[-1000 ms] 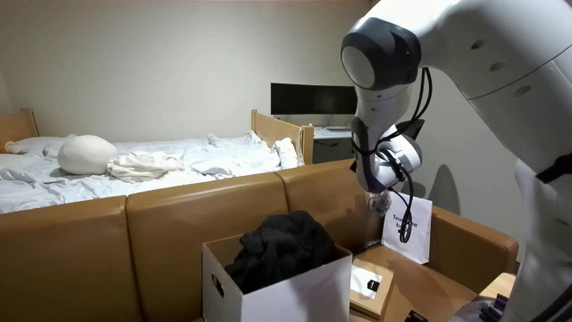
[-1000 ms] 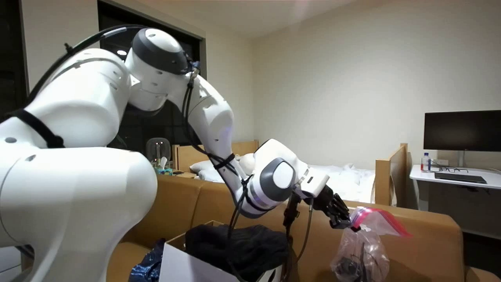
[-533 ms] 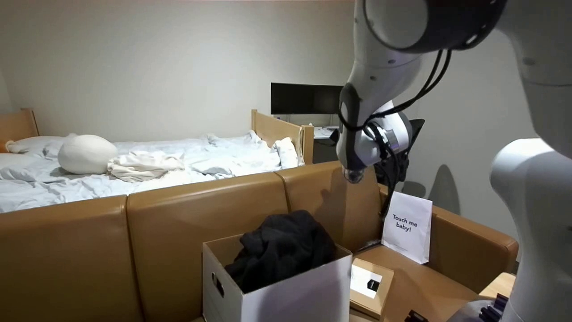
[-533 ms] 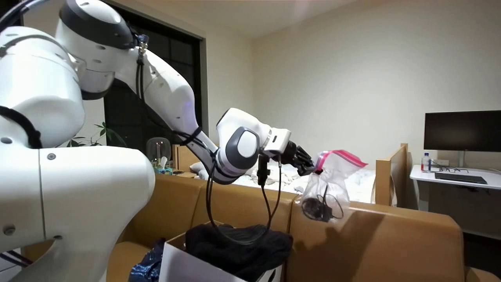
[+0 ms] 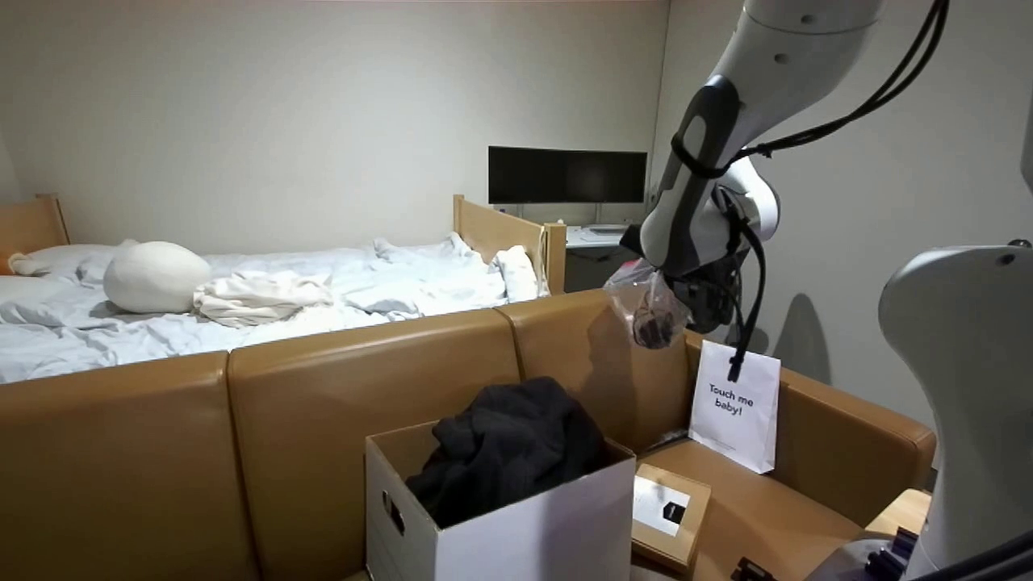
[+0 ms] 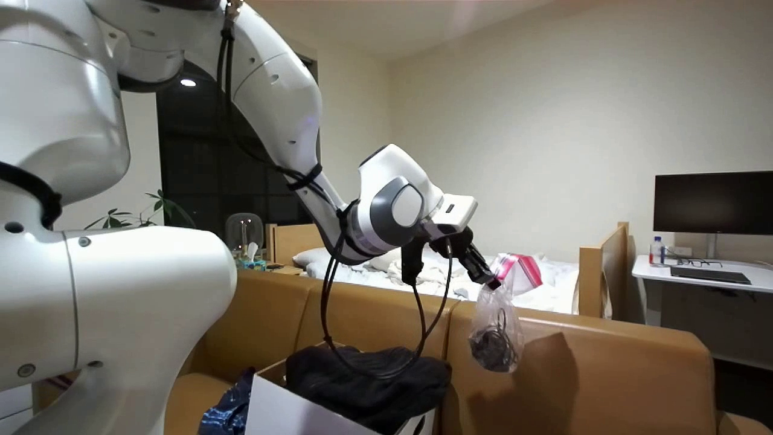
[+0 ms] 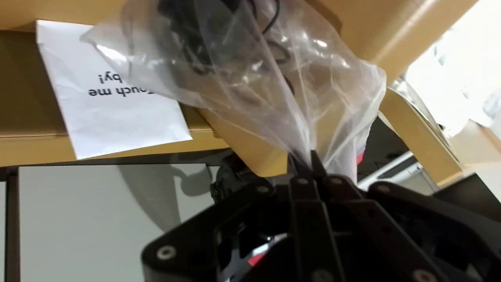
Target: Pick up the black cloth, plastic and brown book from the sofa and put them in the box
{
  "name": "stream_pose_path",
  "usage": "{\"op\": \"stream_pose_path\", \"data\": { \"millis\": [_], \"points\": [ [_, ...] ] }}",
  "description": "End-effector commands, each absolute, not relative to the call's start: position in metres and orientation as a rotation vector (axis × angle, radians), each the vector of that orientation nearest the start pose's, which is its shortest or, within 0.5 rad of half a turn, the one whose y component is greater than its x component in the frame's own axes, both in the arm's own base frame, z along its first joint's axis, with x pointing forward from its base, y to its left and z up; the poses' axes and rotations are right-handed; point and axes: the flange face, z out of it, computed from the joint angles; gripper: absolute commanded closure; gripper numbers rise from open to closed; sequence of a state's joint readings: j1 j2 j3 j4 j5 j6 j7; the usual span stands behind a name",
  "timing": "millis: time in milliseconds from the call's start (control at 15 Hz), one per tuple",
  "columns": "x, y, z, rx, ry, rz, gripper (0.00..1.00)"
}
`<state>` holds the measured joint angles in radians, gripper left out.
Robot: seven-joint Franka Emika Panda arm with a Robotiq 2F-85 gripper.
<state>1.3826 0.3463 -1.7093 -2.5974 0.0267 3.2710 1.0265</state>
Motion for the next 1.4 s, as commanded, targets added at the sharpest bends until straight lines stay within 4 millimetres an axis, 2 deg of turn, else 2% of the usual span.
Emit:
{"op": "stream_pose_path", "data": {
  "millis": [0, 67, 133, 400, 467, 533, 667, 867, 1067, 1333],
  "points": [
    [0.450, -0.160, 0.347, -2.636, 1.695, -1.159, 1.00],
    [0.448, -0.167, 0.350, -2.695, 1.675, -1.148, 1.00],
    [0.453, -0.162, 0.346, -2.571, 1.716, -1.127, 0.98],
    [0.451, -0.165, 0.348, -2.634, 1.700, -1.141, 0.98],
    [0.454, -0.160, 0.335, -2.698, 1.686, -1.010, 1.00],
    [0.458, -0.139, 0.322, -2.729, 1.604, -0.910, 1.00],
    [0.466, -0.099, 0.310, -2.754, 1.519, -0.811, 1.00],
    [0.477, -0.051, 0.312, -2.797, 1.341, -0.686, 1.00],
    [0.482, -0.009, 0.311, -2.832, 1.165, -0.584, 1.00],
    [0.477, 0.029, 0.298, -2.821, 0.943, -0.472, 1.00]
  ]
}}
